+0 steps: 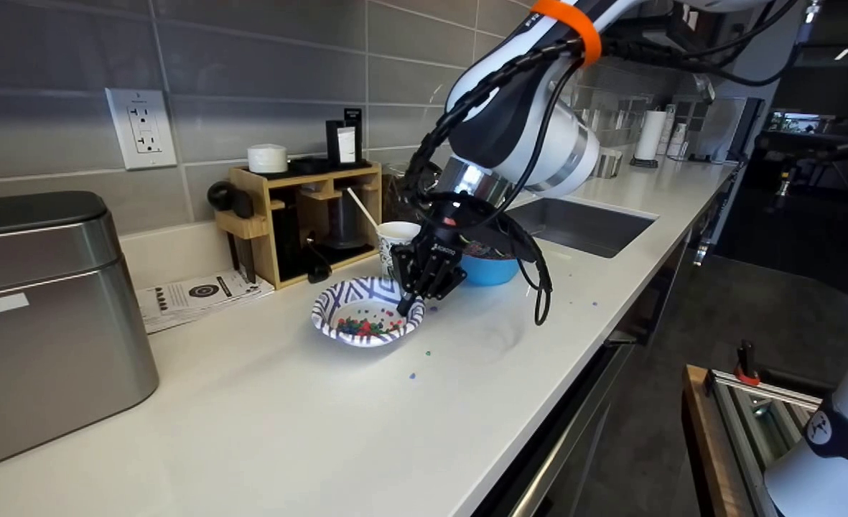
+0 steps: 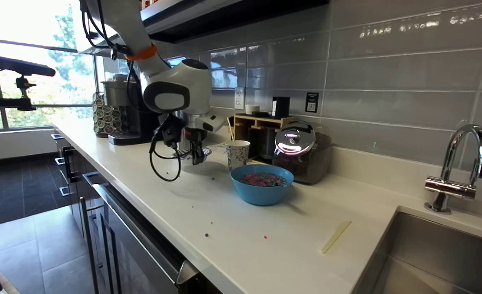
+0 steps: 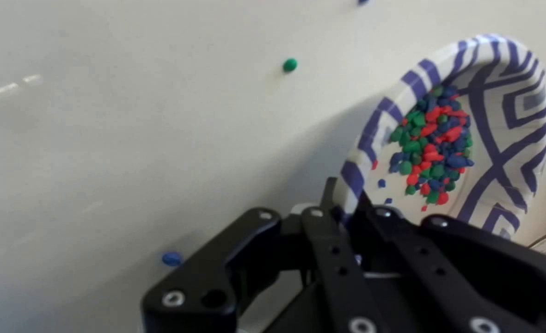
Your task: Pour the contents of the white plate into the blue bowl
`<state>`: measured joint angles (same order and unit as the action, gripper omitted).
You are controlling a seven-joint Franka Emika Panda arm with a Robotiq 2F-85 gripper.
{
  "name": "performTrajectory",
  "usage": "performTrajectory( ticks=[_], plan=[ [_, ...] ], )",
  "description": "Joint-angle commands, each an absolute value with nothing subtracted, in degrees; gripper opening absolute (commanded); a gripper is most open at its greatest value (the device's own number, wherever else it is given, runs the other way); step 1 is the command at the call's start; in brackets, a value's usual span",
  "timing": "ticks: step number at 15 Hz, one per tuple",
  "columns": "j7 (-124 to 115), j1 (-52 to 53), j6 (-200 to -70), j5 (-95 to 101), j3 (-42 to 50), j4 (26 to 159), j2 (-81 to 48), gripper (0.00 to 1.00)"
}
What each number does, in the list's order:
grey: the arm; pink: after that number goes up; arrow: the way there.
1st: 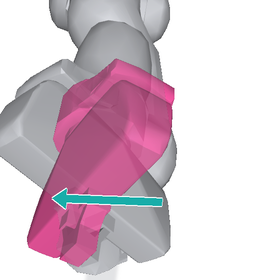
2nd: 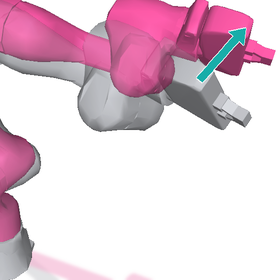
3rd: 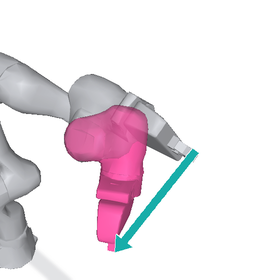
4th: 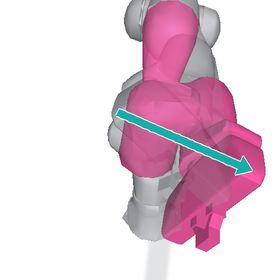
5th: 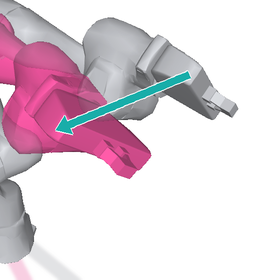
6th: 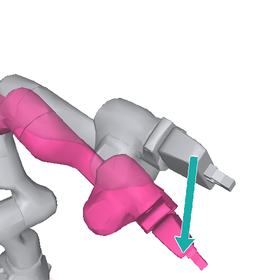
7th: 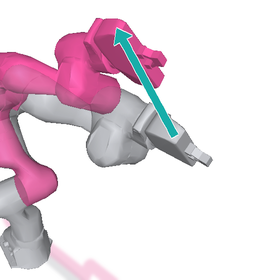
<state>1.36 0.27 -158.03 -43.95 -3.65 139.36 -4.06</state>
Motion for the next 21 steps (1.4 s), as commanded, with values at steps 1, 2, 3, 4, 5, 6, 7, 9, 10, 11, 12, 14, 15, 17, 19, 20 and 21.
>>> performTrajectory(
  ticks=[1,2,3,4,5,6,7,9,10,11,12,14,15,17,19,20,21],
  plan=[
    [-1.08,0.02,-149.82,-43.3,-2.58,144.0,4.66,0.01],
    [-1.81,-0.04,-147.3,-42.9,-2.07,144.55,6.33,0.01],
    [-2.61,-0.2,-144.89,-42.49,-1.4,145.75,8.93,0.01],
    [-3.02,-0.3,-142.42,-42.41,-0.78,146.39,10.93,0.01],
    [-3.59,-0.63,-140.17,-41.77,-0.07,147.75,13.76,0.01],
    [-4.09,-0.88,-138.57,-41.34,0.49,148.47,15.72,0.01],
    [-5.22,-1.49,-137.29,-40.43,1.09,149.92,18.42,0.01],
    [-7.14,-2.78,-135.13,-39.0,2.15,151.98,22.91,0.01],
    [-8.31,-3.58,-134.74,-38.0,2.5,153.07,25.01,0.01],
    [-10.02,-4.63,-134.87,-36.77,2.68,154.33,27.3,0.01],
    [-11.26,-5.45,-135.33,-35.93,2.86,155.33,29.19,0.01],
    [-14.11,-7.49,-135.02,-33.35,3.24,157.54,33.0,0.01],
    [-15.12,-8.44,-134.49,-32.2,3.6,158.45,34.64,0.01],
    [-17.79,-10.65,-133.81,-30.06,4.04,159.98,37.61,0.01],
    [-20.69,-13.16,-133.21,-27.53,4.76,157.59,37.21,0.01],
    [-17.68,-10.13,-135.5,-29.54,5.12,157.66,35.05,0.02],
    [-18.56,-11.16,-135.36,-28.7,5.35,157.54,35.74,0.02]
  ],
)
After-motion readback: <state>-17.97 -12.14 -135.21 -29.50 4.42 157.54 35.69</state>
